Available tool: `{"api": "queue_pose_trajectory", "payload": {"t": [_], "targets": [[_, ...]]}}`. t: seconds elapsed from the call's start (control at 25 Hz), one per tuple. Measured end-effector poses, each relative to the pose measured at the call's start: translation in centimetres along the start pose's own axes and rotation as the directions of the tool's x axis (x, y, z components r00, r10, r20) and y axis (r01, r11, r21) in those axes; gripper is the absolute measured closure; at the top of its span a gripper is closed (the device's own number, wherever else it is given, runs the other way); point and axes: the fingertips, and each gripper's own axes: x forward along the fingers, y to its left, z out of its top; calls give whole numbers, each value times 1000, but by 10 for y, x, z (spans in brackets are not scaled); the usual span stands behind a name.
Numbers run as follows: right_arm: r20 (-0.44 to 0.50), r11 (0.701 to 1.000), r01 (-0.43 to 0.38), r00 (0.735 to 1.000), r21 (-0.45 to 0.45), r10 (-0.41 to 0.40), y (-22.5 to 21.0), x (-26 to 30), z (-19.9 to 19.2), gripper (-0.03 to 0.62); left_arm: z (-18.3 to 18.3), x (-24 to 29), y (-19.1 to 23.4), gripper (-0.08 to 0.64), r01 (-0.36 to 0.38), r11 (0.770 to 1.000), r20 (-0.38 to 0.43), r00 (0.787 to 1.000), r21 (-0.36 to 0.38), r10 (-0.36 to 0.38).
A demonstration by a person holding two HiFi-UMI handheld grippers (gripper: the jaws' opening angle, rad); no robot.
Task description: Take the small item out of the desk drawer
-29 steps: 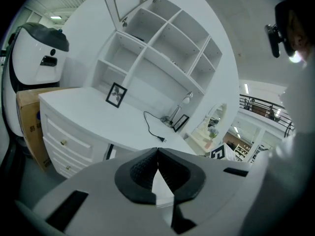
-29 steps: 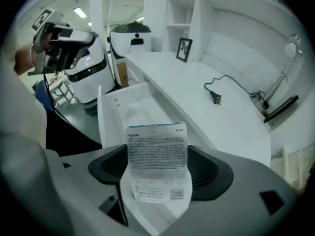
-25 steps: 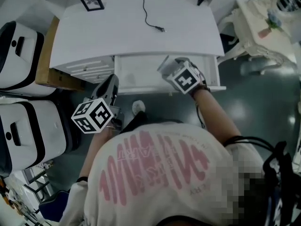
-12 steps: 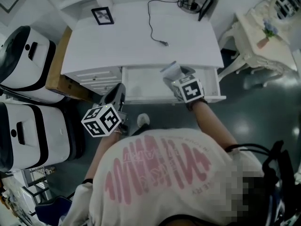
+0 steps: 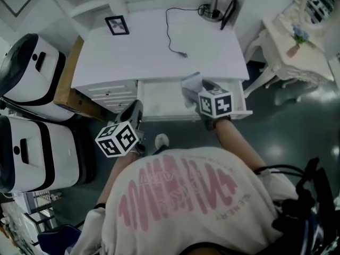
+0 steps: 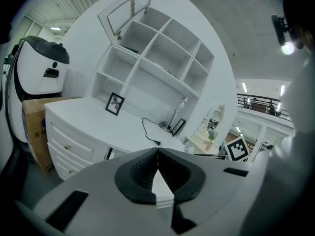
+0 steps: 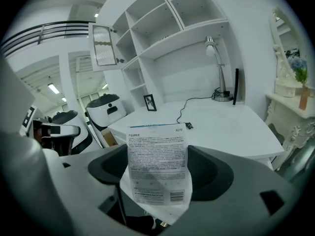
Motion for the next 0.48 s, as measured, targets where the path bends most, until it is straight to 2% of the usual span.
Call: {"api": "queue_pose_trajectory", "payload": {"t": [0.24,0.48], "targets": [[29,998,-26,999,51,24,2,-5,4,195,-5,-8,1,531,-16,1000,4,1000,2,16],[38,999,-21,999,50,20,1,-11,0,195,-8,-16,5,531,-36,999,6,999,-10,36]]}}
